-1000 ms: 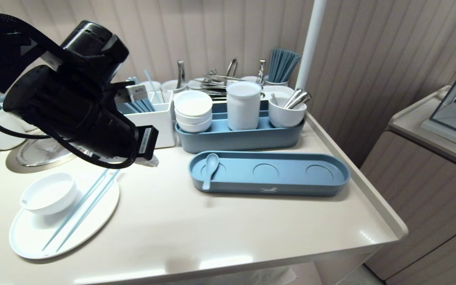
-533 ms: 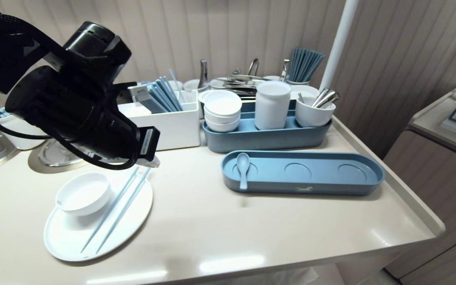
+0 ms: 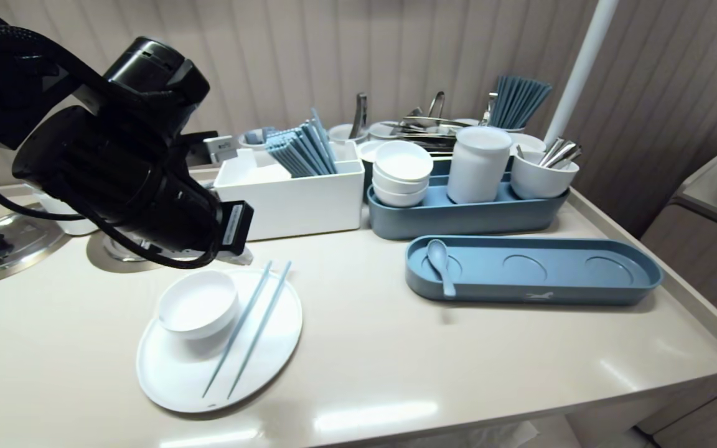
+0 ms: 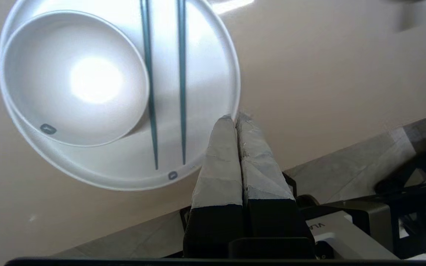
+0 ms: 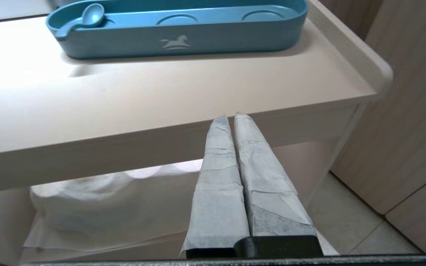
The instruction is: Put the bowl back from the plate
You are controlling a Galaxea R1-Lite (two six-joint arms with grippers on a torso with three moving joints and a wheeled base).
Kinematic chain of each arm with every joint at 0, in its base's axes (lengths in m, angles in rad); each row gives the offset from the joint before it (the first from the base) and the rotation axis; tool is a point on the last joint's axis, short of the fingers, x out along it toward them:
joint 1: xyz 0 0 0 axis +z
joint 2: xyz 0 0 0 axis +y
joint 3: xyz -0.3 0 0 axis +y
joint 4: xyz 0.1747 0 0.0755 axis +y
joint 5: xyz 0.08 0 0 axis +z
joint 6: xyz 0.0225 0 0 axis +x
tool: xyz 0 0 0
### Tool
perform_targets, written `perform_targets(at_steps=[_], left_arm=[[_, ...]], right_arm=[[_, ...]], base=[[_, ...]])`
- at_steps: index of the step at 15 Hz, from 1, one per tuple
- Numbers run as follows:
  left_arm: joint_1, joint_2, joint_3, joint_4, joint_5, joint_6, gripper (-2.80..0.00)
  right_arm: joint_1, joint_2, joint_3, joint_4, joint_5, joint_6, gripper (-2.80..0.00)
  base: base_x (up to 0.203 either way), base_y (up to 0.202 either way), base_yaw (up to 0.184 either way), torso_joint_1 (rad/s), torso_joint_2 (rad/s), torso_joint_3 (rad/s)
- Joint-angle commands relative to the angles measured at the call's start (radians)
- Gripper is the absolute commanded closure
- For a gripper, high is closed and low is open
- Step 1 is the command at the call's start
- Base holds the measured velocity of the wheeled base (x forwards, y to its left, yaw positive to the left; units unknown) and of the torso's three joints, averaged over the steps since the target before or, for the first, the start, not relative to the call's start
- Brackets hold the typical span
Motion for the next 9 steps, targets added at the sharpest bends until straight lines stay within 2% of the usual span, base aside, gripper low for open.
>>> perform_targets(at_steps=[1,5,9], left_arm=[[0.0,0.009,-0.001,0.005,0.0,-0.002,0.0],[0.0,0.032,-0.009,0.005,0.0,-0.001,0.0],[0.048,0.149,-0.099,0.084,0.002,-0.001,0.0]], right_arm=[[0.0,0.0,0.0,0.0,0.001,0.0,0.0],[0.0,0.001,0.0,0.0,0.001,0.0,0.0],[0.0,0.0,0.0,0.0,0.001,0.0,0.0]], base=[[0.0,0.193,-0.001,-0.001,0.0,-0.001],[0.0,0.16,-0.001,0.001,0.0,0.005],[0.0,0.0,0.0,0.0,0.0,0.0]])
